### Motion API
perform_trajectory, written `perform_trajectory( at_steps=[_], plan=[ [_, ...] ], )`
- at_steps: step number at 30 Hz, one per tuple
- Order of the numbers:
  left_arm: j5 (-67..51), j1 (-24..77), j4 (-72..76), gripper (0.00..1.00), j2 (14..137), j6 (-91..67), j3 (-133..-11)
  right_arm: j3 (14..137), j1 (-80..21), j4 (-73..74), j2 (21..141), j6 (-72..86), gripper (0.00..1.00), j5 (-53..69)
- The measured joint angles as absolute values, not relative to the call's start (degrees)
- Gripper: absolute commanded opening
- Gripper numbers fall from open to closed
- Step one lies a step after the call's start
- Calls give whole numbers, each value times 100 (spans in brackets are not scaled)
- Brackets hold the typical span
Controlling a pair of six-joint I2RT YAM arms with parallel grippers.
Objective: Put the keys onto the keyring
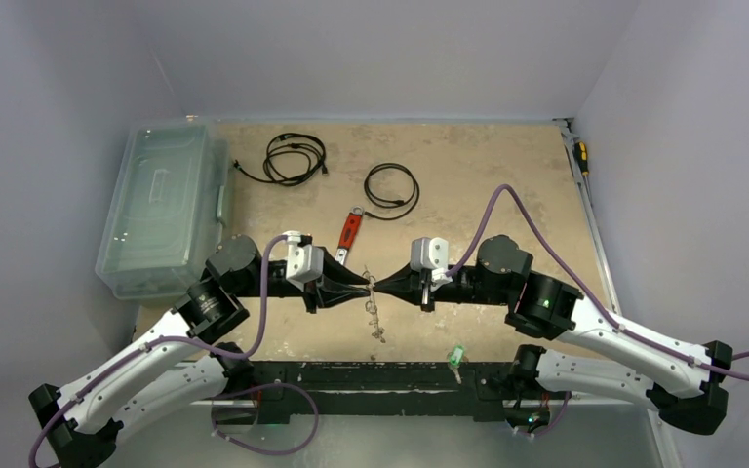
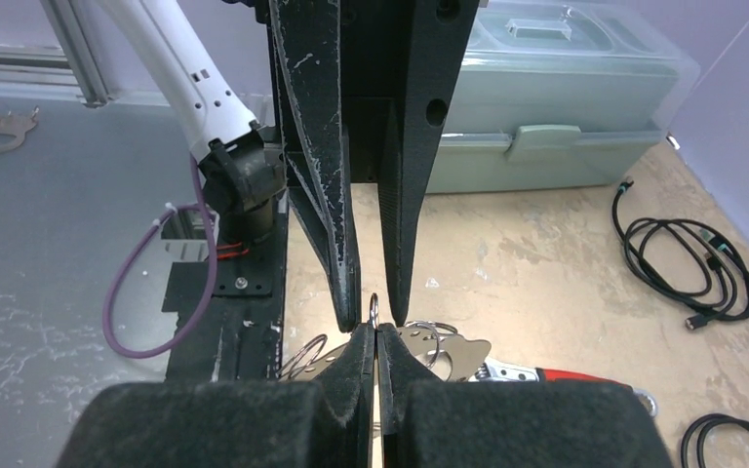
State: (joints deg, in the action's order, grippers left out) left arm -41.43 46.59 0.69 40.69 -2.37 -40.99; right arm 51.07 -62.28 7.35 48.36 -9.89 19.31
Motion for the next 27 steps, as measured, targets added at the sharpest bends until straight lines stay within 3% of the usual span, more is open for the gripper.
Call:
perform_trajectory(
  at_steps=[7,17,27],
  plan=[
    [-4147,4659,69,27,4075,-237,-4099,5107,-6224,631,4836,-989,0,2040],
    [-4145,4659,69,14,4051,-235,-4099,5107,-6224,550,4836,-989,0,2099],
    [-4150,4659,69,15,4053,-235,-4099,5107,-6222,541,4840,-989,0,2222]
  ],
)
